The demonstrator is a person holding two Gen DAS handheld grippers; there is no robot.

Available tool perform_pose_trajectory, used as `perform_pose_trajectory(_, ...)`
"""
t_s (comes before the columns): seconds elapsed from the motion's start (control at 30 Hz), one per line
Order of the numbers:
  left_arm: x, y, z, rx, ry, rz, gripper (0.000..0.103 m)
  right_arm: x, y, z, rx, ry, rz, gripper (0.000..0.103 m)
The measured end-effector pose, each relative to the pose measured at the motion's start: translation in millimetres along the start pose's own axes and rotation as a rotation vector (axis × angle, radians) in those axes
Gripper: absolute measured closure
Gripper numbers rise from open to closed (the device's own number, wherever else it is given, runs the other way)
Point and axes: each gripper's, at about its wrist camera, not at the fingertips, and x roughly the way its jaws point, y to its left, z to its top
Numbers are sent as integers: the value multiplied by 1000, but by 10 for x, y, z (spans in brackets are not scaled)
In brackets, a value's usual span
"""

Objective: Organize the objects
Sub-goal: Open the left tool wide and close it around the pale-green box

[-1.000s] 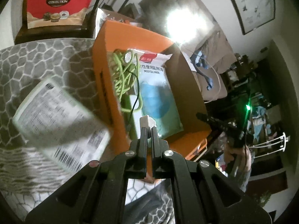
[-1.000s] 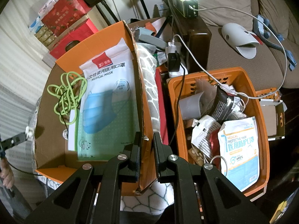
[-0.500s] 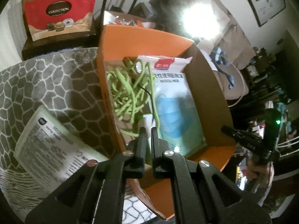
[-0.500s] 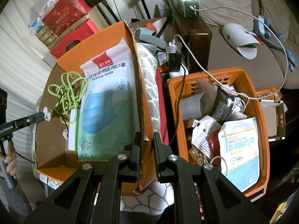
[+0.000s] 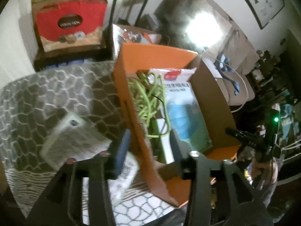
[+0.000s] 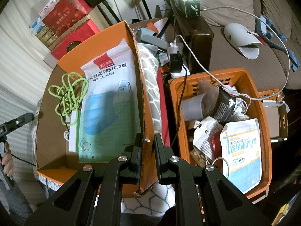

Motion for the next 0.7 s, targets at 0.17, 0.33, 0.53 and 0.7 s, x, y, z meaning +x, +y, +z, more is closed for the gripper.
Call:
perform_pose_trajectory(0.17, -166, 207, -78, -13, -21, 37, 45, 1, 4, -1, 1, 0, 0, 91)
perform_pose_trajectory(0.33, -170, 439, -189, -35, 4, 71, 40, -2, -1, 2, -1, 1, -1, 91)
perform_pose_trajectory(0.53, -201, 696, -342, -94, 10, 69, 31, -3, -2, 2, 0, 1, 0, 91)
perform_pose_trajectory(0.7, -210, 876, -410, -143, 13, 57, 30, 2, 4, -3, -2, 0, -3, 91)
